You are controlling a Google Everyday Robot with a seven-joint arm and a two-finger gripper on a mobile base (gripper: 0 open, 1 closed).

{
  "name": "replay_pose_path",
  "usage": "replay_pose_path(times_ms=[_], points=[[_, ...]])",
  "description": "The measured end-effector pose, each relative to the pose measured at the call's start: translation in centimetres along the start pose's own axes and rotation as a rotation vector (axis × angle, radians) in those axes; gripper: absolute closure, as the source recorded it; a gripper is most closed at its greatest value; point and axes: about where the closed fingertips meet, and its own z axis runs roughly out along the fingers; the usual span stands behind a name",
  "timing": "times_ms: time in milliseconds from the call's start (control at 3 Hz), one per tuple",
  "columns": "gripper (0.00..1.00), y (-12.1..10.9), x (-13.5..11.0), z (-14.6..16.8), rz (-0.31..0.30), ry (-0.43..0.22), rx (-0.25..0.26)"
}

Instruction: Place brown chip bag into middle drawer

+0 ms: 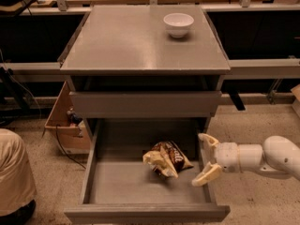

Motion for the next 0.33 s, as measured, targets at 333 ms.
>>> replay_pose_path(times_ms=[333], points=[[0.0,-0.62,-2.43,-4.83,-0.059,0.036,0.083]])
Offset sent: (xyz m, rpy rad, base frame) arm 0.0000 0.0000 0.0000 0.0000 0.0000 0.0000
